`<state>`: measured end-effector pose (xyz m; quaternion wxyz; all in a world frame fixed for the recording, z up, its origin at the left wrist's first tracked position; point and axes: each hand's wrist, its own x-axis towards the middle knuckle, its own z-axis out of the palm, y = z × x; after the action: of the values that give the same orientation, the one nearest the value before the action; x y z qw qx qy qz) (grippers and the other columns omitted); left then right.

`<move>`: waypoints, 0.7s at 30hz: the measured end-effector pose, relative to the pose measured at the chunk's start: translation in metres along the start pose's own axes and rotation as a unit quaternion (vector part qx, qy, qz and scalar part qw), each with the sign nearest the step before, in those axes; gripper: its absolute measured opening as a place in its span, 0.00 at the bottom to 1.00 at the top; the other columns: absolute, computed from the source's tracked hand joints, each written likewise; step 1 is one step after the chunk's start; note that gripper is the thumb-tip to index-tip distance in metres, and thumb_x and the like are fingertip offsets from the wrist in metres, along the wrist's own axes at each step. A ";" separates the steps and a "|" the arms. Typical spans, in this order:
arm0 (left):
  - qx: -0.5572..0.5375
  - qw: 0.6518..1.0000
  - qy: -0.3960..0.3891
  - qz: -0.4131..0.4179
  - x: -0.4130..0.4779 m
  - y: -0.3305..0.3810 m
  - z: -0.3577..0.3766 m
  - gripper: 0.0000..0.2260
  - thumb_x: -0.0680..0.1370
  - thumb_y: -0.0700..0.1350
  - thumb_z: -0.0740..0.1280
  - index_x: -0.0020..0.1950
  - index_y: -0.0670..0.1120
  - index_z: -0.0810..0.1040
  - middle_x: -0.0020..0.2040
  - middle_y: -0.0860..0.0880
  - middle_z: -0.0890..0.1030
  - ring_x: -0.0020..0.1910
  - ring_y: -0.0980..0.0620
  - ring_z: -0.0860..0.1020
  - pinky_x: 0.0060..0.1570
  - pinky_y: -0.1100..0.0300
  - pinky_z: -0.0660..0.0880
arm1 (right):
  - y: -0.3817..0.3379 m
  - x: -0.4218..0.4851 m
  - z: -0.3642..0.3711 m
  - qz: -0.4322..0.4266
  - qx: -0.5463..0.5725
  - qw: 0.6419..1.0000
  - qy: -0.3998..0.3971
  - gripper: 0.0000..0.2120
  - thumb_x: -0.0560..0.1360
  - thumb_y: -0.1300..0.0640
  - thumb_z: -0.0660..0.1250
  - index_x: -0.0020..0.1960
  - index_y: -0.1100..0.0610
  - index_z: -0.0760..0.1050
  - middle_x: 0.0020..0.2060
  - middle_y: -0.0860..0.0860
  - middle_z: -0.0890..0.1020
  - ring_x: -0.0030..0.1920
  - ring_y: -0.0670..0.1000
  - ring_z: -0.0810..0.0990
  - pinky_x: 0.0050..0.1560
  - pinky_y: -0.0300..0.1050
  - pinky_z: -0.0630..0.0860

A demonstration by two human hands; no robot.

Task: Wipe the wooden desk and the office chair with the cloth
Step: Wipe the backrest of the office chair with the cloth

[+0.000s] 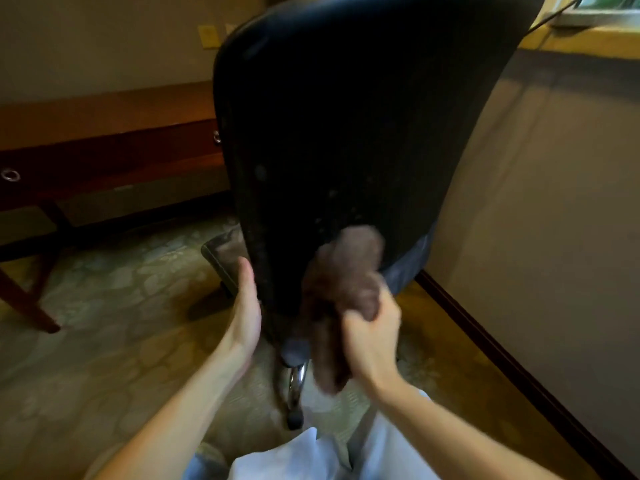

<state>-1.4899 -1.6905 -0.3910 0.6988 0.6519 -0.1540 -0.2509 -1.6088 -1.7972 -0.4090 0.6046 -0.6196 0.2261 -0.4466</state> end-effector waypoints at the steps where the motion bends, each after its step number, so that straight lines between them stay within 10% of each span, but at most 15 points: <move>1: -0.013 1.000 0.017 0.013 -0.001 0.004 0.005 0.25 0.80 0.69 0.43 0.76 0.65 0.59 0.67 0.69 0.70 0.67 0.67 0.70 0.69 0.63 0.60 | -0.013 0.016 -0.009 -0.019 -0.006 0.999 0.050 0.19 0.66 0.64 0.61 0.52 0.47 0.77 0.43 0.40 0.83 0.45 0.38 0.80 0.53 0.39 0.75; 6: -0.062 0.992 0.084 0.074 0.000 0.027 0.014 0.21 0.84 0.65 0.44 0.73 0.64 0.66 0.59 0.69 0.73 0.61 0.69 0.72 0.62 0.69 0.65 | -0.064 0.101 -0.028 -0.146 -0.051 0.981 0.113 0.34 0.70 0.58 0.65 0.77 0.56 0.68 0.67 0.57 0.79 0.69 0.55 0.76 0.73 0.58 0.70; 9: -0.071 0.989 0.080 0.101 0.006 0.035 0.007 0.23 0.85 0.63 0.43 0.68 0.61 0.72 0.60 0.66 0.80 0.58 0.72 0.77 0.52 0.75 0.72 | -0.088 0.126 -0.005 -0.319 -0.139 0.935 0.061 0.35 0.71 0.53 0.66 0.77 0.58 0.66 0.74 0.65 0.72 0.76 0.66 0.67 0.74 0.74 0.59; 12: -0.115 0.986 0.059 0.105 0.011 0.037 -0.004 0.31 0.83 0.65 0.43 0.78 0.52 0.68 0.71 0.55 0.78 0.67 0.62 0.76 0.65 0.65 0.70 | -0.083 0.129 0.033 -0.413 -0.205 0.887 0.025 0.38 0.71 0.48 0.64 0.75 0.69 0.67 0.76 0.72 0.63 0.78 0.72 0.58 0.74 0.76 0.52; 16: -0.131 0.986 0.032 0.103 0.011 0.041 -0.010 0.32 0.84 0.65 0.43 0.74 0.48 0.73 0.66 0.52 0.82 0.65 0.57 0.79 0.67 0.59 0.71 | -0.019 0.095 0.055 -0.428 -0.280 0.859 -0.032 0.41 0.67 0.46 0.64 0.80 0.50 0.61 0.79 0.62 0.59 0.78 0.69 0.57 0.77 0.72 0.48; 21: -0.122 0.989 0.024 0.080 0.015 0.039 -0.051 0.35 0.82 0.69 0.40 0.76 0.50 0.68 0.63 0.60 0.82 0.70 0.60 0.74 0.74 0.58 0.61 | 0.099 0.055 0.042 -0.496 -0.459 0.707 -0.207 0.33 0.75 0.52 0.65 0.80 0.46 0.66 0.76 0.55 0.68 0.74 0.65 0.67 0.73 0.79 0.54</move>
<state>-1.4442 -1.6555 -0.3590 0.7943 0.5535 -0.1572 -0.1952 -1.5205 -1.8360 -0.4823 -0.0316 -0.9205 -0.0669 -0.3836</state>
